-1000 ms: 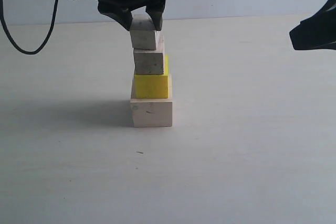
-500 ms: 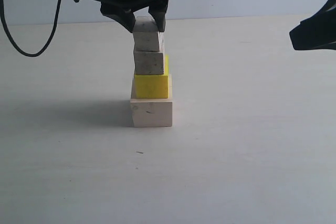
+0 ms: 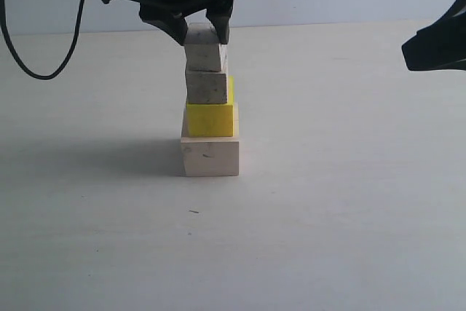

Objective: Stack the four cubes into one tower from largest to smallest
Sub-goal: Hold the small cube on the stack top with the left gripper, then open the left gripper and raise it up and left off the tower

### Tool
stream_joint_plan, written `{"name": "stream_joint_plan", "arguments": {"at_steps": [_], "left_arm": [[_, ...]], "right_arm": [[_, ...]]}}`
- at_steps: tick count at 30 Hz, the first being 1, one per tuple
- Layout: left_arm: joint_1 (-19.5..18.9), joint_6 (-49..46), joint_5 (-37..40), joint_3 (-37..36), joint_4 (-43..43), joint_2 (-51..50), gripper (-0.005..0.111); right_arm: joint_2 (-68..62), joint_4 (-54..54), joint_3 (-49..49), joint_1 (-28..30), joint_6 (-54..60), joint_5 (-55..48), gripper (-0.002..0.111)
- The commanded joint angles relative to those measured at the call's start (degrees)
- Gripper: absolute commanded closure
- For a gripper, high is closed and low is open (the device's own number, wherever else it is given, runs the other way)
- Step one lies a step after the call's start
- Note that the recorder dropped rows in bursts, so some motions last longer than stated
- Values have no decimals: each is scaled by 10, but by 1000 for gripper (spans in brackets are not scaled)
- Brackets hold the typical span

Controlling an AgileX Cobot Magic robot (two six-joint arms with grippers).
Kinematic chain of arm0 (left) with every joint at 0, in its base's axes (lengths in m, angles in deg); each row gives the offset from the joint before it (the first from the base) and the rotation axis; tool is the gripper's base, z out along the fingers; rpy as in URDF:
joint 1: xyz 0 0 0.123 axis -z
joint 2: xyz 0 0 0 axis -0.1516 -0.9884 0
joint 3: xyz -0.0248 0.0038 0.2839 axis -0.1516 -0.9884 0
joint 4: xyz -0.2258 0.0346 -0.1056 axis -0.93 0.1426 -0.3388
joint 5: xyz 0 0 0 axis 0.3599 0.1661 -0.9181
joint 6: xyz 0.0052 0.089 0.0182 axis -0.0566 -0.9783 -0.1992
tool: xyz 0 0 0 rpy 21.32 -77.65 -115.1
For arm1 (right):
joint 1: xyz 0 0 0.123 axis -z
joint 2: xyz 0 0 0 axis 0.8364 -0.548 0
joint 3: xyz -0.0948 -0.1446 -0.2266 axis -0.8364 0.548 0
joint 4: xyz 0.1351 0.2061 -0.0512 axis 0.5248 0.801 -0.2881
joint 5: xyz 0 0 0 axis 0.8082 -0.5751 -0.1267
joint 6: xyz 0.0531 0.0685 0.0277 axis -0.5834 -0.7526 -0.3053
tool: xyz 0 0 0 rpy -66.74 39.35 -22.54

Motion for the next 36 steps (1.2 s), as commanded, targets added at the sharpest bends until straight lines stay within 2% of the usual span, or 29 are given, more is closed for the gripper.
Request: {"name": "stream_joint_plan", "arguments": {"at_steps": [1,4,7,14,17,33,35,36], "left_arm": [[2,6,-2,-1,4,5,107],[2,6,-2,-1,4,5,104],[2,6,-2,-1,4,5,90],[2,6,-2,-1,2,5,49],[2,6,-2,-1,2,5,38],[2,6,-2,-1,-1,37,35],[2,6,-2,-1,-1,56,38],[2,-1,-2,-1,1,73,46]], "right_arm": [[5,3,3,0,2,-1,108],[5,3,3,0,2,-1,108],[5,3,3,0,2,-1,108],[5,3,3,0,2,-1,108],[5,3,3,0,2,-1,108],[5,3,3,0,2,-1,108],[5,3,3,0,2,-1,108],[5,3,3,0,2,-1,108]]}}
